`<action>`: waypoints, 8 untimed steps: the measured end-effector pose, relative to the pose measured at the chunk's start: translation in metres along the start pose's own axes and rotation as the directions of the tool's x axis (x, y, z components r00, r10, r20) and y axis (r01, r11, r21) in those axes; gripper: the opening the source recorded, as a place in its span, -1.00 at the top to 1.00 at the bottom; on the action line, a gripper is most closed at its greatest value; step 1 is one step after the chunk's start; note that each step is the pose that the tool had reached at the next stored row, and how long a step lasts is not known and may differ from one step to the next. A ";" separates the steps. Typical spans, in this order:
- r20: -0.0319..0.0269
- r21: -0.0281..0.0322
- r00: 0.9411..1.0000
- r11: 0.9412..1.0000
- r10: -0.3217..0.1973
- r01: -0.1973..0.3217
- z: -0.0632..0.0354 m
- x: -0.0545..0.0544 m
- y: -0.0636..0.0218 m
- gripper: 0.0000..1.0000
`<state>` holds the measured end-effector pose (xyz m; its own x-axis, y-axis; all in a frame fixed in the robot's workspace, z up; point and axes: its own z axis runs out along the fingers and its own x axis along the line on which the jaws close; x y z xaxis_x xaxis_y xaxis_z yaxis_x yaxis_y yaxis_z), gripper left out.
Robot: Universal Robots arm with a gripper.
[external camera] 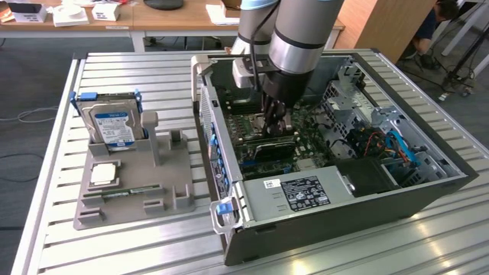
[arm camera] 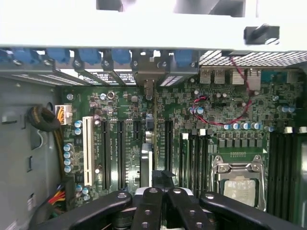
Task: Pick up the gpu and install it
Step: 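Press down on the gpu until it lock into place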
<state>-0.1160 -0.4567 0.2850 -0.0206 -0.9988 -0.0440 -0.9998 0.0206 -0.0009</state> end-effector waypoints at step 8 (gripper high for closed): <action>0.000 0.000 1.000 1.000 0.000 0.000 -0.0052 0.000 -0.0020 0.79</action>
<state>-0.1140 -0.4567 0.2902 -0.0204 -0.9988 -0.0439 -0.9998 0.0205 -0.0007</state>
